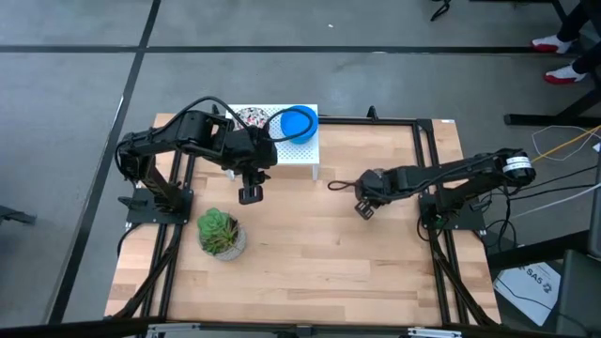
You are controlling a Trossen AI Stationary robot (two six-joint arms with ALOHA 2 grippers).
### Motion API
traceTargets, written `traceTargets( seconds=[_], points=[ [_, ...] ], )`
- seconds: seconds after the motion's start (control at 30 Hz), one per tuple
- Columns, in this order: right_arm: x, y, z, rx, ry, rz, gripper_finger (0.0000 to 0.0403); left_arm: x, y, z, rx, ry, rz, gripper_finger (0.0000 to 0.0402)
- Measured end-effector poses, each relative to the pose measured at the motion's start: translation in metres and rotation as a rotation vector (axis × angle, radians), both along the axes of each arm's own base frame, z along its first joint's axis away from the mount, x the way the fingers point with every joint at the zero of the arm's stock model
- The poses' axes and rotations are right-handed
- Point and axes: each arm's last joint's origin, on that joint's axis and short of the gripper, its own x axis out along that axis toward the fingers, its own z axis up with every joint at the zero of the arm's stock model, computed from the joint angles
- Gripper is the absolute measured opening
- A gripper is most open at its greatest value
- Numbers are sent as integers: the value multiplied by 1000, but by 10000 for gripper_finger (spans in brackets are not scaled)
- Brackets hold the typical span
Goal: Pick & Place Mini bowls
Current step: Stack the white patterned bowl on the white patterned bowl on the shelf
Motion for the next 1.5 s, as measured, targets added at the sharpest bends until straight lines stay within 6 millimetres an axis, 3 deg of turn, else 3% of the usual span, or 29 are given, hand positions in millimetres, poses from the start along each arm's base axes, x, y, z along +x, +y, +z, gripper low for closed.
traceTargets(
  seconds=[0.27, 0.43, 0.6, 1.5],
  points=[
    [14, 5, 16, 137, -96, 79, 16, 0, 0, 0, 0, 0, -1, 116],
    [28, 9, 41, 223, -196, 282, 1, 0, 0, 0, 1, 1, -3, 116],
    [34, 19, 49, 297, -259, 460, 0, 0, 0, 0, 1, 1, -3, 116],
    [46, 63, 21, 111, -141, 564, 7, 1, 0, 0, 5, -9, -10, 116]
  ],
)
